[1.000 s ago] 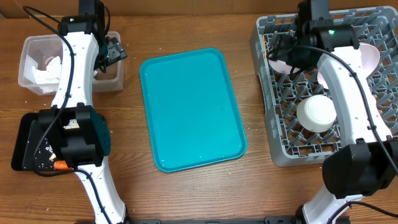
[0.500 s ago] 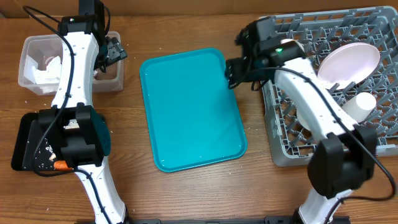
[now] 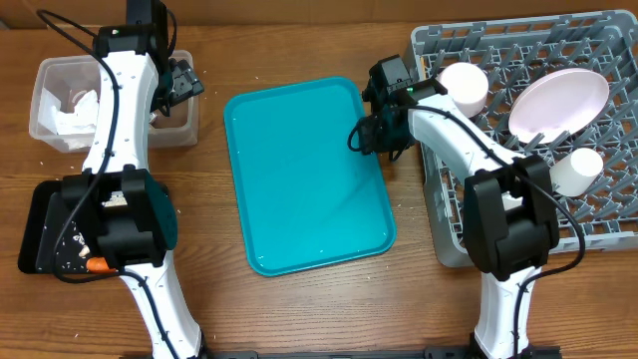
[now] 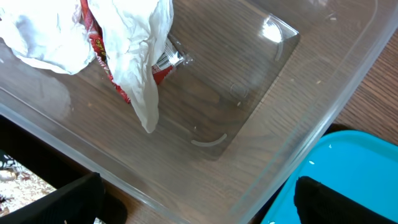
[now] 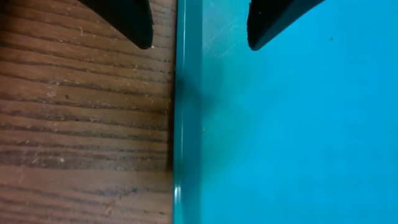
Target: Sort waste into correct bins and load items into the dishwasher rack
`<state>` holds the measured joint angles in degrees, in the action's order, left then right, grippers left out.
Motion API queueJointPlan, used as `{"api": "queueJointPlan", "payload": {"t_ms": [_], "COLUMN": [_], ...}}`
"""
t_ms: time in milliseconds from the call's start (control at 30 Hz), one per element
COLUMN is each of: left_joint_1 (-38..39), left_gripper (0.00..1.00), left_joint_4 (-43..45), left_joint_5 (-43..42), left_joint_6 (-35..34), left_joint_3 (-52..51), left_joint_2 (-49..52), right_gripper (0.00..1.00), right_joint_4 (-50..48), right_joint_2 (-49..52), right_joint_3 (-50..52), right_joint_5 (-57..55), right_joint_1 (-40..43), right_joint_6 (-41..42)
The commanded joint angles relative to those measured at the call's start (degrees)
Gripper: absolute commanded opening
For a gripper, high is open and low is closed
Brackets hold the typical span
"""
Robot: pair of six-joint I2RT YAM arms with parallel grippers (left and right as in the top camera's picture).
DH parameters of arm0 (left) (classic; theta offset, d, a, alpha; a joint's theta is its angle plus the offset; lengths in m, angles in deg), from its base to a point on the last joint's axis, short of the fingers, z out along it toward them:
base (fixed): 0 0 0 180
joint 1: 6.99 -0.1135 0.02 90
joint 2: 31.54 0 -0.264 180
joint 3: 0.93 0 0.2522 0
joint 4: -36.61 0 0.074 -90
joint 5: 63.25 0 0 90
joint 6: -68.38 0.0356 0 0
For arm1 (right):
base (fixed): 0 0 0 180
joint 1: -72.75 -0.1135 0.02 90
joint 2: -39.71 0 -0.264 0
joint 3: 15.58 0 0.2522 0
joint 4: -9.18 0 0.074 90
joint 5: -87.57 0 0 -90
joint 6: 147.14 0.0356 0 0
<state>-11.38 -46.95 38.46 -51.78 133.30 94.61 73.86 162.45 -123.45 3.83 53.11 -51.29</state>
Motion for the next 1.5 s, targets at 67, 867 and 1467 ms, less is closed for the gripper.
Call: {"api": "queueJointPlan", "payload": {"t_ms": [67, 867, 1467], "left_joint_1": [-0.1, -0.1, -0.1], "left_gripper": [1.0, 1.0, 1.0], "left_joint_4": [0.0, 0.0, 0.0], "left_joint_5": [-0.2, -0.2, -0.2], "left_joint_6": [-1.4, -1.4, -1.4], "left_joint_3": [1.2, 1.2, 1.2], "left_joint_2": [-0.3, -0.3, -0.3], "right_gripper": [0.47, 0.12, 0.11], "right_joint_4": [-0.6, -1.2, -2.9], "right_joint_2": [2.4, 5.7, 5.7], "right_joint_3": [0.2, 0.2, 0.2], "right_joint_5": [-0.7, -8.3, -8.4], "right_joint_1": [-0.4, -2.5, -2.3], "right_joint_6": [1.9, 18.6, 10.8]}}
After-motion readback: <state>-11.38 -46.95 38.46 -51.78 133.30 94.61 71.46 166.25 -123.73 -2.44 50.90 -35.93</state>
